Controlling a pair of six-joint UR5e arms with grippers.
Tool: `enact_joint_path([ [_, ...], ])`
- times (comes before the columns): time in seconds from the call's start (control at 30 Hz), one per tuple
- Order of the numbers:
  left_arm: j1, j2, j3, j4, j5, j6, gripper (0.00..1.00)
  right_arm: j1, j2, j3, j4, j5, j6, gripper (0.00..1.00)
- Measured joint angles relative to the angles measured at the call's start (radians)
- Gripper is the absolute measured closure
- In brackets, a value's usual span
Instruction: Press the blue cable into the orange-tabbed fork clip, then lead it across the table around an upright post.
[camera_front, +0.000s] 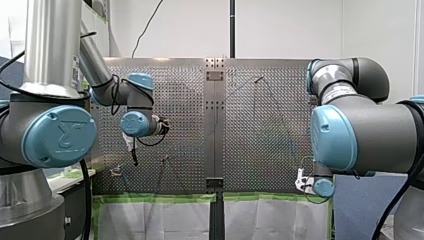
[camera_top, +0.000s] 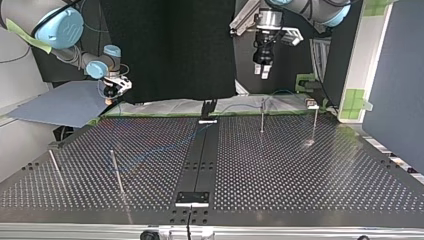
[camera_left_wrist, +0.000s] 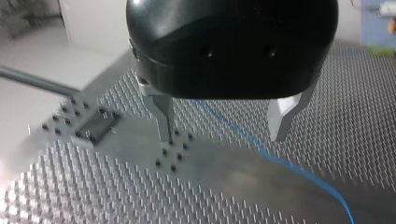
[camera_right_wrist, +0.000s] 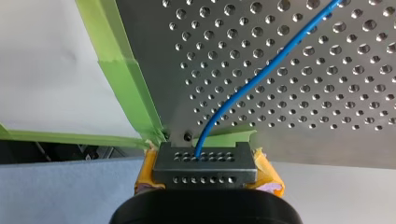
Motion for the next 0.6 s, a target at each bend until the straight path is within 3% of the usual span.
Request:
enact_joint_path([
  [0.13,0.040,-0.002,0.000,-0.009,-0.007,0.034,0.00,-0.001,0.000,0.000,0.003,-0.012,0.010,1.00],
  [0.3,0.084,-0.002,0.000,-0.009,-0.004,0.046,0.00,0.004,0.000,0.000,0.004,-0.014,0.010,1.00],
  [0.6,0.099,-0.002,0.000,0.011,0.024,0.051,0.00,0.009,0.000,0.000,0.007,-0.015,0.007,1.00],
])
